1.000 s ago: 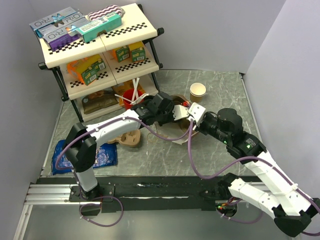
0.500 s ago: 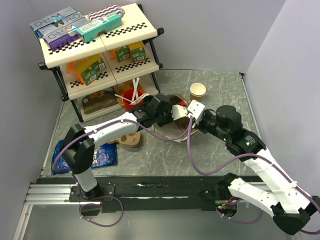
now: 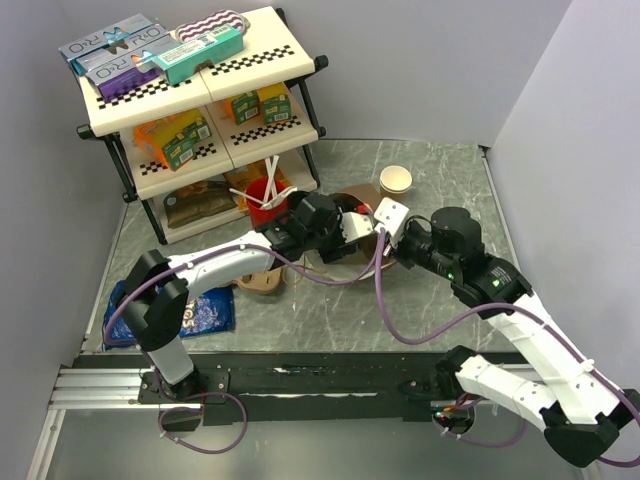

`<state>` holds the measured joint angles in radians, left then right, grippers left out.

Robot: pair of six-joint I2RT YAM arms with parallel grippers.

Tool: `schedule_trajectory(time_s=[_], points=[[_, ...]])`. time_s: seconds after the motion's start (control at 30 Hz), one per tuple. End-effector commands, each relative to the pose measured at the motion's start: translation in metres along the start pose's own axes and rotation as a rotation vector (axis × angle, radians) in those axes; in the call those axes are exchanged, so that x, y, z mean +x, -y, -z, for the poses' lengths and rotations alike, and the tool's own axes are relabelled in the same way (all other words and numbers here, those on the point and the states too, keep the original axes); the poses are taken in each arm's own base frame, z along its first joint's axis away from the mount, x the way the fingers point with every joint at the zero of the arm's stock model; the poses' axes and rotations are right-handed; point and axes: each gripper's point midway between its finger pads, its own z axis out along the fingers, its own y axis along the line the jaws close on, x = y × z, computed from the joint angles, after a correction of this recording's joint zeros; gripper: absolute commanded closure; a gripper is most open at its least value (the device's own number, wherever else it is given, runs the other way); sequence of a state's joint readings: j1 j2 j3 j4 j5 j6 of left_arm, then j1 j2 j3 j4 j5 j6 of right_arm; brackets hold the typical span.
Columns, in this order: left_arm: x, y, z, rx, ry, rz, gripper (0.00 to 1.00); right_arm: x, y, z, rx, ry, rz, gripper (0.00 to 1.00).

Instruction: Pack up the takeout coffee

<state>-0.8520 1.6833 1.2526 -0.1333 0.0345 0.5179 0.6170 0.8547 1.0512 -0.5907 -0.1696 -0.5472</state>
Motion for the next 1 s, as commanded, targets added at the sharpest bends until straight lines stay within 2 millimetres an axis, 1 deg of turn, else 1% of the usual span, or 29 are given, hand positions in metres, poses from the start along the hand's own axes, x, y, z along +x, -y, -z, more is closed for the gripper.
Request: schedule_trajectory(time_s=[0.0, 0.03, 0.07, 0.13, 0.2, 0.23, 0.27, 0.3, 0.4, 0.43, 0.47, 0.53, 0.57, 0.73, 0.9, 0.97], points=[[-0.032, -0.040, 0.010, -0.141, 0.137, 0.122, 0.16, -0.003, -0.006, 0.011, -0.036, -0.010, -0.036, 1.00], [-0.031, -0.040, 0.009, -0.145, 0.137, 0.129, 0.13, -0.003, -0.006, 0.010, -0.038, -0.010, -0.036, 1.00], [-0.031, -0.046, 0.009, -0.173, 0.129, 0.138, 0.13, -0.004, -0.005, 0.011, -0.032, -0.008, -0.038, 1.00], [-0.032, -0.045, 0.007, -0.166, 0.133, 0.145, 0.13, -0.004, -0.004, 0.010, -0.031, -0.012, -0.052, 1.00], [-0.034, -0.044, 0.006, -0.156, 0.140, 0.142, 0.17, -0.005, -0.006, 0.010, -0.050, -0.015, -0.052, 1.00], [-0.034, -0.043, 0.006, -0.152, 0.137, 0.139, 0.22, -0.005, -0.009, 0.011, -0.068, -0.015, -0.053, 1.00], [-0.038, -0.040, 0.006, -0.128, 0.150, 0.134, 0.25, -0.005, -0.009, 0.012, -0.072, -0.023, -0.058, 1.00], [-0.037, -0.037, 0.005, -0.115, 0.146, 0.136, 0.27, -0.004, -0.009, 0.012, -0.074, -0.027, -0.067, 1.00], [-0.037, -0.037, 0.009, -0.121, 0.150, 0.151, 0.30, -0.006, -0.018, 0.015, -0.120, -0.032, -0.089, 1.00], [-0.040, -0.040, 0.014, -0.128, 0.160, 0.156, 0.32, -0.006, -0.020, 0.015, -0.134, -0.037, -0.101, 1.00], [-0.038, -0.037, 0.015, -0.125, 0.159, 0.167, 0.32, -0.009, -0.024, 0.017, -0.157, -0.030, -0.112, 1.00], [-0.042, -0.038, 0.024, -0.133, 0.180, 0.172, 0.30, -0.007, -0.030, 0.020, -0.185, -0.050, -0.152, 1.00], [-0.037, -0.034, 0.024, -0.127, 0.174, 0.172, 0.28, -0.010, -0.032, 0.022, -0.194, -0.043, -0.157, 1.00], [-0.028, -0.016, 0.023, -0.051, 0.169, 0.163, 0.27, -0.008, -0.034, 0.023, -0.211, -0.062, -0.167, 1.00], [-0.033, -0.002, 0.022, 0.008, 0.186, 0.176, 0.27, -0.002, -0.037, 0.021, -0.219, -0.069, -0.166, 1.00], [-0.037, 0.008, 0.022, 0.053, 0.199, 0.170, 0.25, -0.002, -0.038, 0.019, -0.221, -0.065, -0.177, 1.00]])
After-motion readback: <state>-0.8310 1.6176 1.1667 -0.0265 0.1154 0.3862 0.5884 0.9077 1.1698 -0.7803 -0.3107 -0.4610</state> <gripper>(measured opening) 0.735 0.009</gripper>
